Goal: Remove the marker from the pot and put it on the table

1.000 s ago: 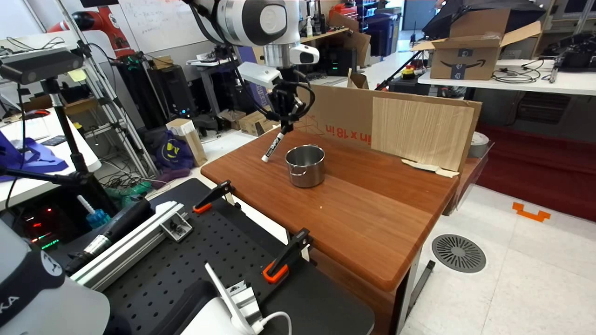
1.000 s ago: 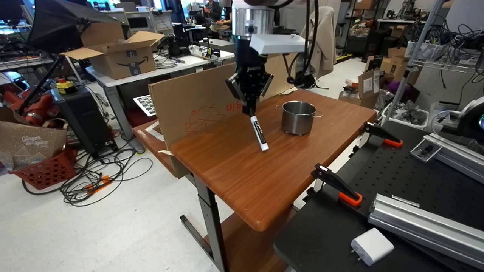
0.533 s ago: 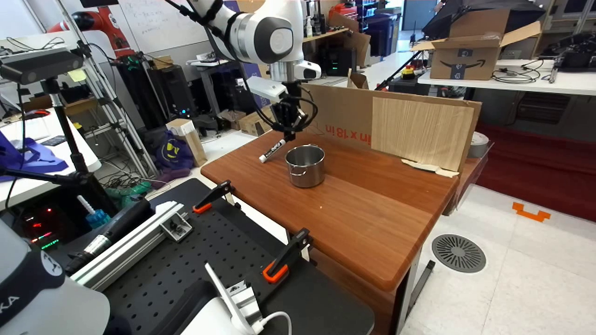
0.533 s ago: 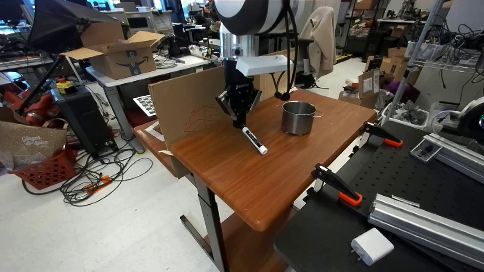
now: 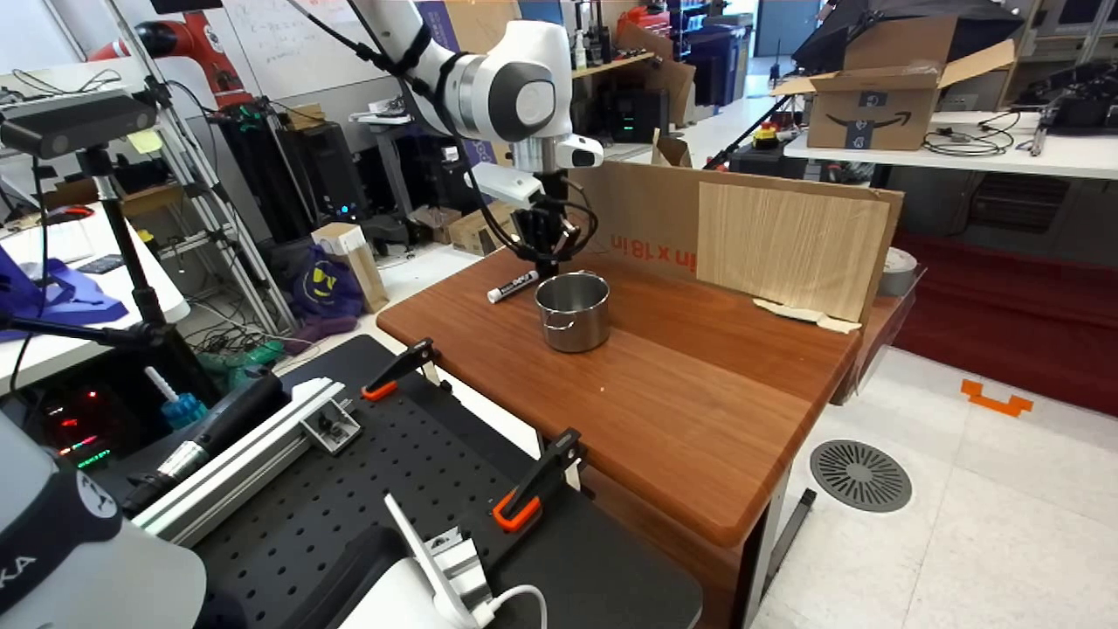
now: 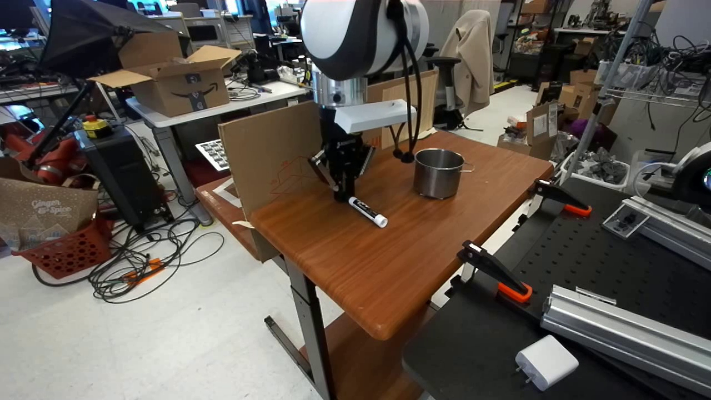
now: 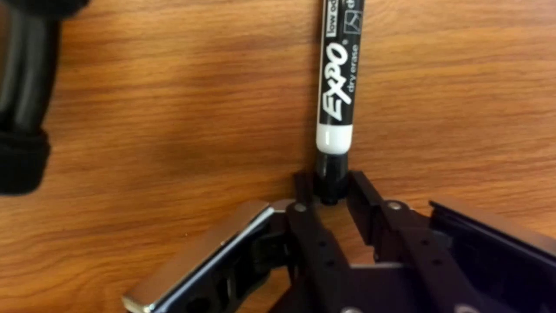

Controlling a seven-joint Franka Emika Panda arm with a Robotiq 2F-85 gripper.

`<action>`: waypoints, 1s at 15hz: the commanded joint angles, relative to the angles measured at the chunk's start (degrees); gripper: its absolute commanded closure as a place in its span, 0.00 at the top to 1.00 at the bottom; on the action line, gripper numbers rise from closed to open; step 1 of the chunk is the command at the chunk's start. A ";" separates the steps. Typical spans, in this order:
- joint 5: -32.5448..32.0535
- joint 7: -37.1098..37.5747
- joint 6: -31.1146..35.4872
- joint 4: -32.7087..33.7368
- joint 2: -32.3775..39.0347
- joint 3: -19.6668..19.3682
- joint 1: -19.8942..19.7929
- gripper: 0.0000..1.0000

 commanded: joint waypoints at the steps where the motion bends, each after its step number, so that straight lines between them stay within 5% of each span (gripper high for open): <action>1: -1.07 1.08 -0.36 1.80 1.19 -1.09 0.88 0.60; 7: -1.81 0.62 -0.19 -0.51 -1.01 -1.36 1.13 0.99; 11: -5.39 -0.47 -1.56 -5.88 -6.37 -1.83 1.81 1.00; 15: -3.61 -0.13 -0.57 -2.63 -3.09 -0.50 0.52 1.00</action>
